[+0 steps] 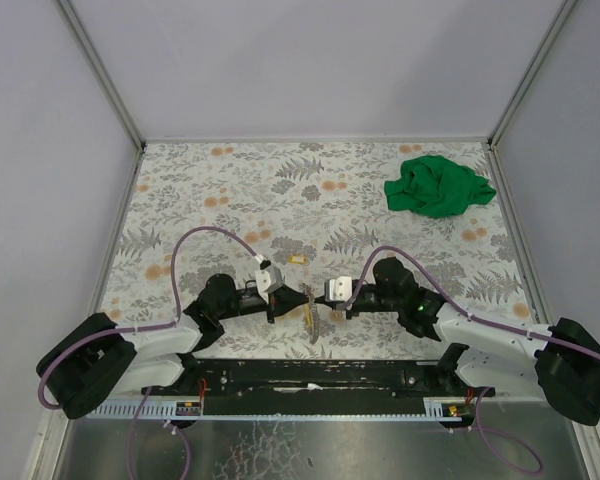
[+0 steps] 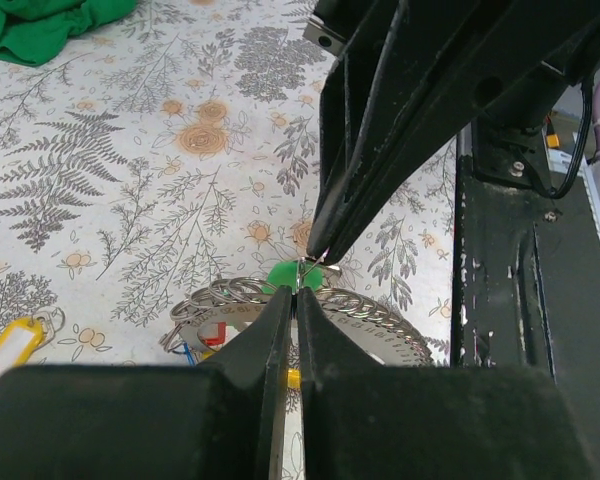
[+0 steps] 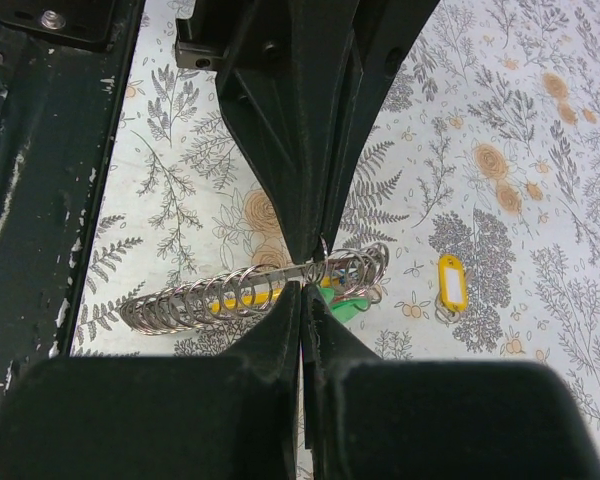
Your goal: Put the keys on the keyring
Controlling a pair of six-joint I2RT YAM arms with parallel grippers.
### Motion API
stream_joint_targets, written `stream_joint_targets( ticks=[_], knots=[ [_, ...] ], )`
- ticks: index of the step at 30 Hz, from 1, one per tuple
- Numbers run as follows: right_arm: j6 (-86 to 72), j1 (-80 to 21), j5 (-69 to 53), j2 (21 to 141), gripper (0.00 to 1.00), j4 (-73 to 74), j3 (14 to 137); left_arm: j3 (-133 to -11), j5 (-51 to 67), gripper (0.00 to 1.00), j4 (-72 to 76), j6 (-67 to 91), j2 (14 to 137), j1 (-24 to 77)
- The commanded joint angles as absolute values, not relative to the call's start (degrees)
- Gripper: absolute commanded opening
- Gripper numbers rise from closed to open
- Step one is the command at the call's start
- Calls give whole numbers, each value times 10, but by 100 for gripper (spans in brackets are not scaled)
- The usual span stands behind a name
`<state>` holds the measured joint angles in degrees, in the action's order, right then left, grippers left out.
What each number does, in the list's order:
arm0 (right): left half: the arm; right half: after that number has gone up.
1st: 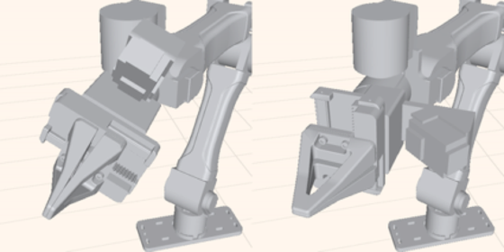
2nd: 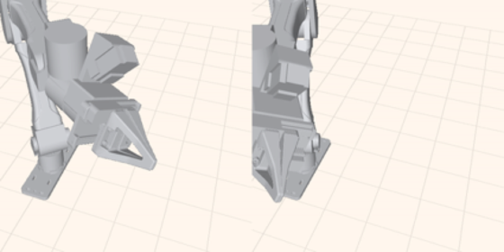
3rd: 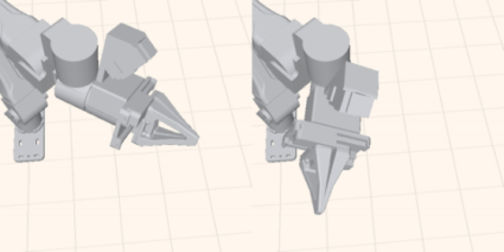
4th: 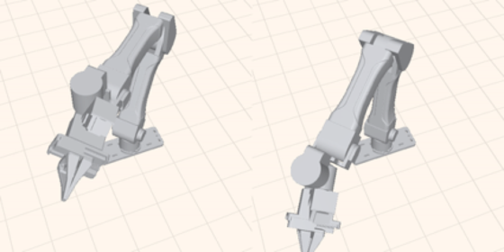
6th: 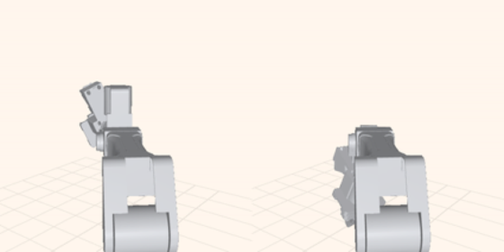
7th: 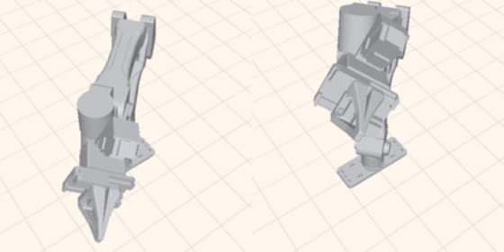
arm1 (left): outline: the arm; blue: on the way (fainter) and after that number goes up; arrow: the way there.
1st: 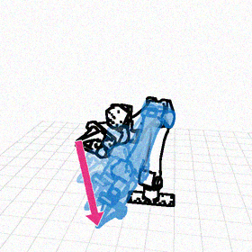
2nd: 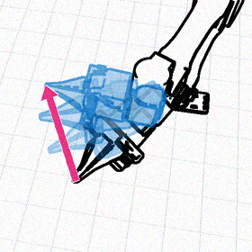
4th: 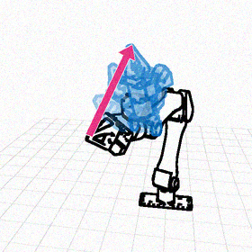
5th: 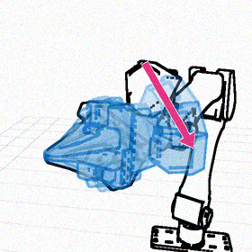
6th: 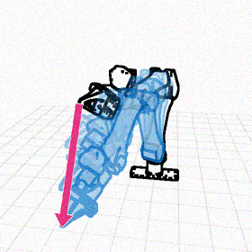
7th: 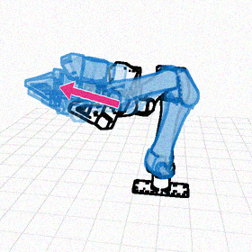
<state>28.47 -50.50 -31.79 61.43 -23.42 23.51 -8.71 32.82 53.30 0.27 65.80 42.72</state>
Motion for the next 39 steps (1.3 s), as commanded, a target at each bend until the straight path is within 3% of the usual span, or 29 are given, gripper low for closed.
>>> stream_joint_targets(
  ticks=[1,16,25,34,39],
  knots=[
    [295,-519,-308,611,0,-232,238,-80,281,0,651,47,660,426],
    [314,-539,-234,626,0,-238,242,-52,225,1,764,119,700,429],
    [326,-542,-219,598,0,-221,261,-58,244,24,634,71,643,428],
    [347,-544,-224,590,0,-181,280,-83,307,39,544,6,616,416],
    [351,-543,-230,589,0,-173,282,-109,371,41,534,-13,662,409]
  ],
)
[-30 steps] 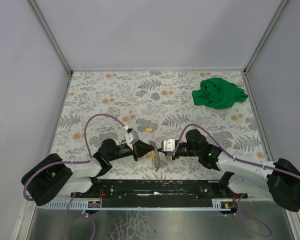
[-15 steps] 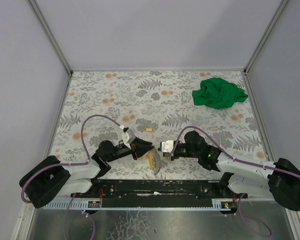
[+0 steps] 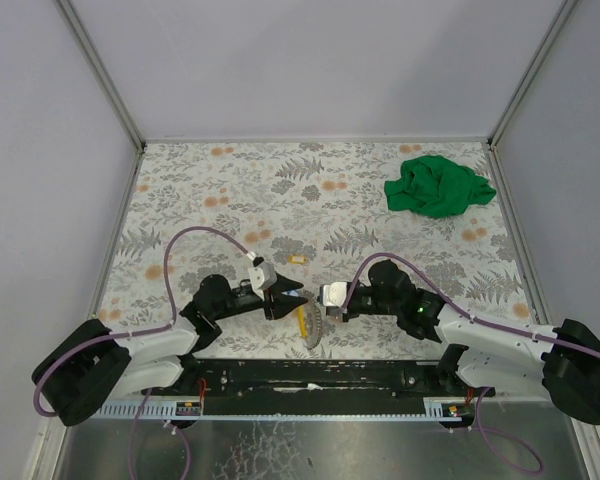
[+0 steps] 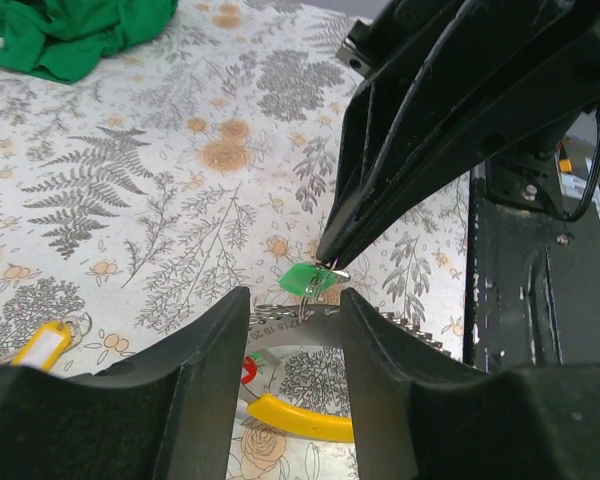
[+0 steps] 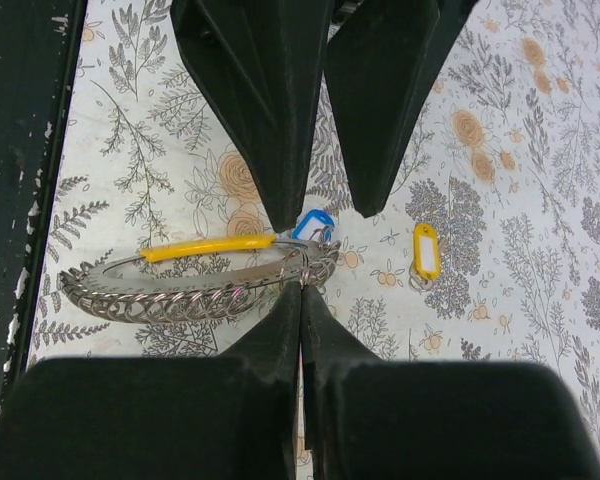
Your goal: Put the keys on the keyring
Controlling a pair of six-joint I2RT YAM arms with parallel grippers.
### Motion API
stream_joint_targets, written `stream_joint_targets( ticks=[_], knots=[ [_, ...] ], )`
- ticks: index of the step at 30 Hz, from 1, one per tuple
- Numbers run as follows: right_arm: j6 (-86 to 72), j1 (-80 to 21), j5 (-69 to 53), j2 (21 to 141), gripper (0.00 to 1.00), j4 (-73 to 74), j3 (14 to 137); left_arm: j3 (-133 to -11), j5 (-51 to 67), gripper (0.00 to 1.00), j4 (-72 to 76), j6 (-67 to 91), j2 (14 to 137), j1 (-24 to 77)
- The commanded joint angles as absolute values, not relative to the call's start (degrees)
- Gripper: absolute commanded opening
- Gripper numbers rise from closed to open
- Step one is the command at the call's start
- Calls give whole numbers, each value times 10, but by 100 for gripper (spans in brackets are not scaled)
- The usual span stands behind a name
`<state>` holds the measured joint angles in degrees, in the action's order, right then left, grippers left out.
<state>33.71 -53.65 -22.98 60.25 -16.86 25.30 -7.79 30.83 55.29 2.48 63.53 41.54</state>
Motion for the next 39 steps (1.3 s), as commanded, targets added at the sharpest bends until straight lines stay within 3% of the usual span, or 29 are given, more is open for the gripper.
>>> stream_joint_targets(
  ticks=[1,7,16,39],
  knots=[
    [352,-543,-230,588,0,-172,282,-116,382,41,529,-19,672,408],
    [355,-543,-236,584,0,-167,282,-143,407,41,486,-59,690,404],
    [352,-544,-242,582,0,-168,282,-177,445,28,443,-86,724,402],
    [346,-544,-259,593,0,-172,285,-180,450,9,466,-64,741,403]
  ],
)
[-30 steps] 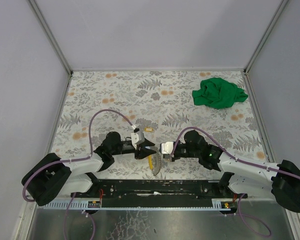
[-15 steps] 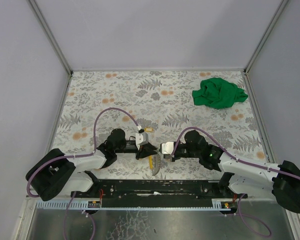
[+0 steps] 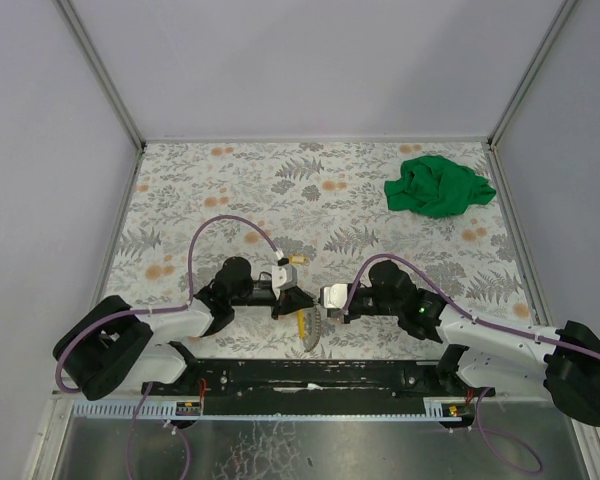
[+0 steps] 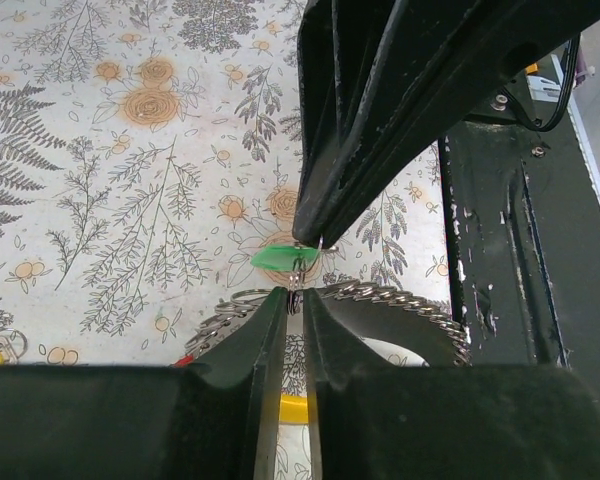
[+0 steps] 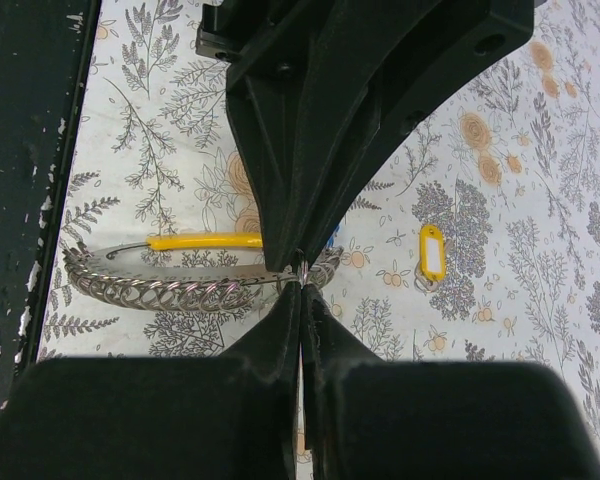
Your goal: Put the keys on the keyring
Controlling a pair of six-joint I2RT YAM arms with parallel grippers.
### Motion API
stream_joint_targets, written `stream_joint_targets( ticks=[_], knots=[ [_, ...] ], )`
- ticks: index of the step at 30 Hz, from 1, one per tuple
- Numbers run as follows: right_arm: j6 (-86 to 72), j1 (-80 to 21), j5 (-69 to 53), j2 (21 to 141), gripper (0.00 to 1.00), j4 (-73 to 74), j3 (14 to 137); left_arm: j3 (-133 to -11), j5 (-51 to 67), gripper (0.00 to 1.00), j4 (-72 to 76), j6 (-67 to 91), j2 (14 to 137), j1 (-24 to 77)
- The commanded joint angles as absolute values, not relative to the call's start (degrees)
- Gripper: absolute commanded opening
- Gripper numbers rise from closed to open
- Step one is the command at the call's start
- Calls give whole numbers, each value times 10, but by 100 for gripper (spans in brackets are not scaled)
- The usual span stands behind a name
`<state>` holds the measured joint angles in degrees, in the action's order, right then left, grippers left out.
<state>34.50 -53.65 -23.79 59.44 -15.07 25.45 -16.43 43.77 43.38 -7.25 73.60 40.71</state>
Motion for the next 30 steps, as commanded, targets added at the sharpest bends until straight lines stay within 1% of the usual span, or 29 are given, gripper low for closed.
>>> stream_joint_targets(
  ticks=[1,3,4,11,20,30],
  knots=[
    [346,-544,-260,594,0,-173,285,-179,450,6,472,-62,741,403],
    [346,-544,-259,596,0,-172,286,-176,444,0,485,-52,740,402],
    [345,-543,-258,596,0,-171,285,-172,434,0,492,-44,739,402],
    [347,-543,-236,586,0,-169,274,-126,344,0,567,24,704,401],
    [346,-544,-235,600,0,-182,269,-97,214,0,610,120,651,401],
    [348,-554,-222,635,0,-202,273,-61,158,0,768,234,712,414]
  ],
)
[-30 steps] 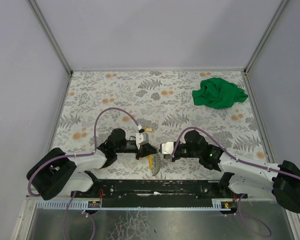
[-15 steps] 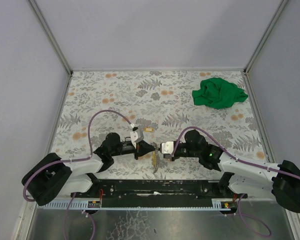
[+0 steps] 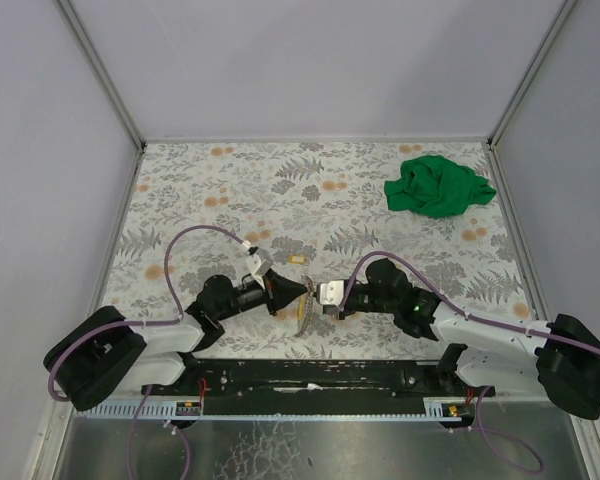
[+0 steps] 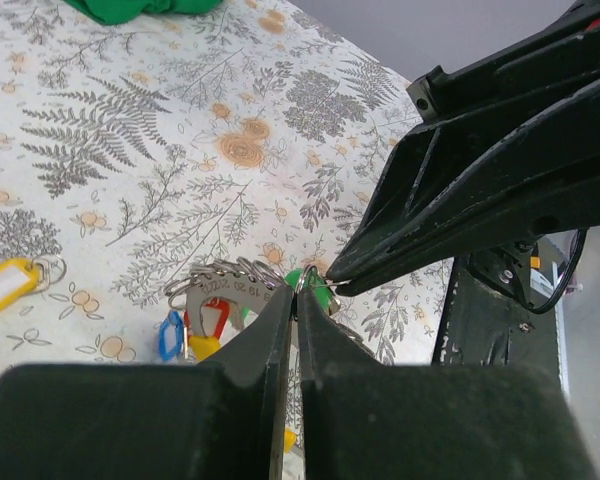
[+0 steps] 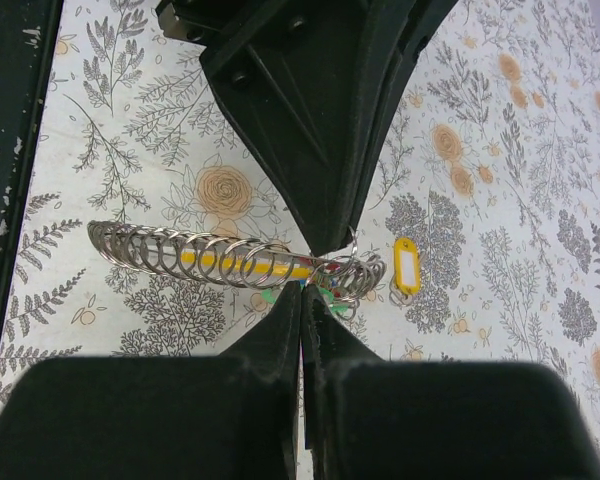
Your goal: Put the keys on the keyring
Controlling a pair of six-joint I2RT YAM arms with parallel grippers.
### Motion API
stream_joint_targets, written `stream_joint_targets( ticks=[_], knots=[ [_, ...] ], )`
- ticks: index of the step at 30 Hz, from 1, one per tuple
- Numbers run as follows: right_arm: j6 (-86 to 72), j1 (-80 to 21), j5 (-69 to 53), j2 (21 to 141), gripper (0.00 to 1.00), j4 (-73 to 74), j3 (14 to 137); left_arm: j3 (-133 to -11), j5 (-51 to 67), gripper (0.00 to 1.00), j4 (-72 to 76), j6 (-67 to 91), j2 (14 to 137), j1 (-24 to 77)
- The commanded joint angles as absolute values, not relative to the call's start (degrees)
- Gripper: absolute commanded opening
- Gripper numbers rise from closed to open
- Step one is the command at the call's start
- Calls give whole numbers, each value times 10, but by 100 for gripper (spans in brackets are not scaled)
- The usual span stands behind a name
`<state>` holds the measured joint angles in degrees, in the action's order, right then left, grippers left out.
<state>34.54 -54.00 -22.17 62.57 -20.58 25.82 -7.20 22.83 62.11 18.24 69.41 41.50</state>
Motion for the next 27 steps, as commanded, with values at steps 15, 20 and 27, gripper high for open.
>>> stream_joint_targets(
  ticks=[15,20,27],
  knots=[
    [363,-555,-184,590,0,-192,279,-42,188,18,716,209,701,426],
    [376,-555,-190,595,0,-166,295,-47,211,27,622,148,647,425],
    [381,-555,-204,599,0,-152,302,-79,273,38,518,45,618,420]
  ],
)
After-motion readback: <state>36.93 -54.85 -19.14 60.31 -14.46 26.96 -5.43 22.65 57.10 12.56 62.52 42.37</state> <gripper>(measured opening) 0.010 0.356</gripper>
